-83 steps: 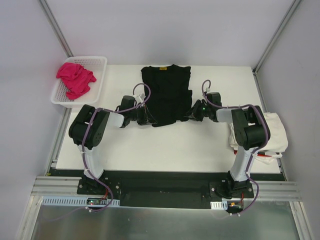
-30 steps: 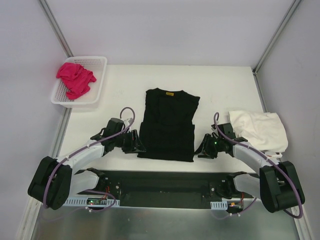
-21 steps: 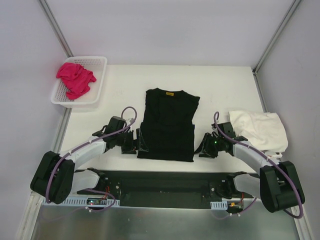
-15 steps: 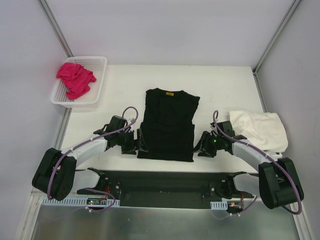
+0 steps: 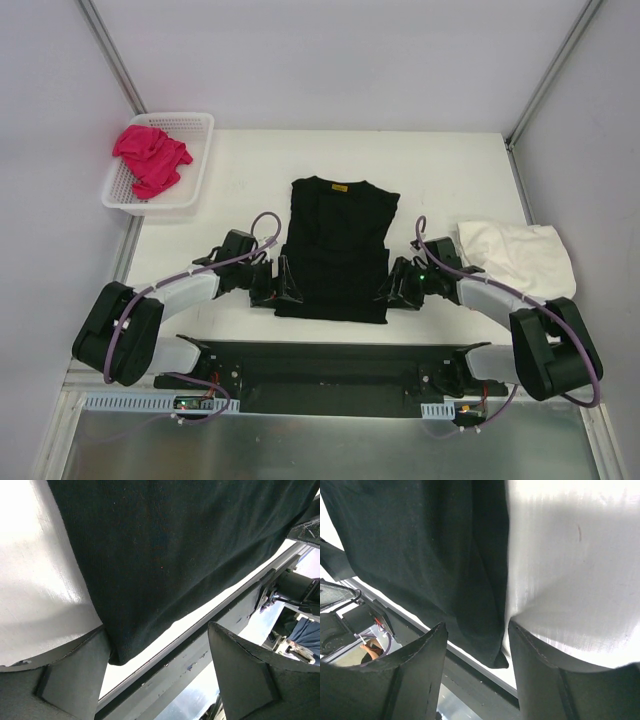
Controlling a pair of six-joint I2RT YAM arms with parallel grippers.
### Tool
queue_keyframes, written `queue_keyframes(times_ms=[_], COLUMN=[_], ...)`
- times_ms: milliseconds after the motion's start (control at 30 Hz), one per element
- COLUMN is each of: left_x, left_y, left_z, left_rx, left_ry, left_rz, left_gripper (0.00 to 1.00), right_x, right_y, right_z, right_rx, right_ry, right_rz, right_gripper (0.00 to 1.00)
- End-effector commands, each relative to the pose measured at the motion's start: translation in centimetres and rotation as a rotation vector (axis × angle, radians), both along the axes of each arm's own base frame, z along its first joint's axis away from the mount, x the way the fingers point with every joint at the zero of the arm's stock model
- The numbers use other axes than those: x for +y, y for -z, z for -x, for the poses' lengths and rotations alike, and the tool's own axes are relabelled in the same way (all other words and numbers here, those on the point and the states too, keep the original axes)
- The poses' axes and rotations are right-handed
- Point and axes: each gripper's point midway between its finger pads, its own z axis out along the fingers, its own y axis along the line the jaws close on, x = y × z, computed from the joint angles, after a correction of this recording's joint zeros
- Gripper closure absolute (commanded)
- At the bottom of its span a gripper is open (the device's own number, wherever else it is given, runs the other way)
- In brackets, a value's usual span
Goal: Fold and stack the t-shirts
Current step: Grab one side of the 2/3 rectangular tshirt with both arms
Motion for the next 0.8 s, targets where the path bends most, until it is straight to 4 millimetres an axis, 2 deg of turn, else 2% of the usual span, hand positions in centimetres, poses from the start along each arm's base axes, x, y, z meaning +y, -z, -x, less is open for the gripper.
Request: queue_keyframes(times_ms=[0,133,200,433,767], left_x=[1.4,1.4,1.5,1.2,0.3], left_y=[2.5,2.3,2.2,2.5,2.6], left_z=[1.9,2.4,2.6,2.6,1.9], left_rx=[0.072,0.076,0.077,0.097,0.076], left_ry=[-0.018,-0.021,-0.021,-0.005,0.007], left_rz=[-0.067,-0.054,-0.049,-0.045,-0.013], left_gripper=[0.23,0.24,0.24,0.24,0.26], right_x=[-2.2,-3.0,-3.2,-2.2,0.1], right_y=[3.6,4.2,4.0,3.9,4.7], right_z=[3.7,5.9,6.0,4.5,4.3], right_rx=[0.111,0.151,0.137,0.093,0.108], right_ry=[-0.006,-0.015,-0.017,-0.014,-0.063], right_rz=[0.131,0.149,0.155,0.138,0.108], right_gripper=[0.44,0.43,0.42,0.41,0.40])
